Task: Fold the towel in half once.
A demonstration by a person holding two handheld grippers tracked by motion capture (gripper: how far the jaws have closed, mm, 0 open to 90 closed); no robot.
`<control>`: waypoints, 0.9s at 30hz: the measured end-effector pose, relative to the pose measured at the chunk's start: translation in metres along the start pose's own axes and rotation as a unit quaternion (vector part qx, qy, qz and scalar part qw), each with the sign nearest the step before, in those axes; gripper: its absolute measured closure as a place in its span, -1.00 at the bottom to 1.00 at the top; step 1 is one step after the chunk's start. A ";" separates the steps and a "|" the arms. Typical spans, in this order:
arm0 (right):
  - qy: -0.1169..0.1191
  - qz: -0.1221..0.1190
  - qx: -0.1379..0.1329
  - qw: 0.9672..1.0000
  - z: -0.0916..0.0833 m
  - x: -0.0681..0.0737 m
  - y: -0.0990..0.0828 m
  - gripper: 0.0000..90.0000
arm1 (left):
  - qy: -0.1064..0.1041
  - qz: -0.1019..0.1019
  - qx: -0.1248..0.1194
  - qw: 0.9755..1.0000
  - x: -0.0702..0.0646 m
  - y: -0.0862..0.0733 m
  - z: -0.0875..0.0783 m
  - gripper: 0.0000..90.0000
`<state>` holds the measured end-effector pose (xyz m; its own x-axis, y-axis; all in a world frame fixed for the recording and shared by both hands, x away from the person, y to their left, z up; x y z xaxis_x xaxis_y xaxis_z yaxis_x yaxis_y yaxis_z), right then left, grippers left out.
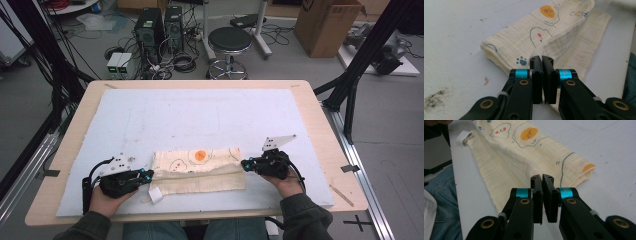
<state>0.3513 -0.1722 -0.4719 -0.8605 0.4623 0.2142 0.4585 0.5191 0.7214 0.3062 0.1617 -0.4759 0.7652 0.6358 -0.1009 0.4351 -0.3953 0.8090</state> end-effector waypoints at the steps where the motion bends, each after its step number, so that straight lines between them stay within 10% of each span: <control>1: 0.000 -0.002 0.002 1.000 0.001 0.000 -0.001 0.93 | -0.003 0.001 0.003 1.000 -0.001 -0.001 0.000 0.92; 13: 0.032 -0.035 0.005 0.999 -0.006 0.022 -0.005 0.63 | -0.039 -0.016 -0.029 0.999 -0.006 0.008 -0.007 0.48; 27: 0.036 -0.079 0.088 0.992 0.019 0.028 -0.026 0.63 | -0.080 0.021 0.081 0.993 -0.022 -0.019 0.017 0.38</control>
<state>0.3196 -0.1594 -0.4977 -0.9357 0.3152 0.1586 0.3423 0.7013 0.6253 0.2894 0.1443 -0.4984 0.8441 0.5081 -0.1712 0.4628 -0.5292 0.7112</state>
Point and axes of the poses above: each handheld gripper's, and its own axes: z roughly forward along the jaws, y roughly out of its top, x roughly to its left, the point moved 9 cm from there along z, roughly forward along the jaws, and after that the axes turned 5 degrees about x, right-handed, at the moved point
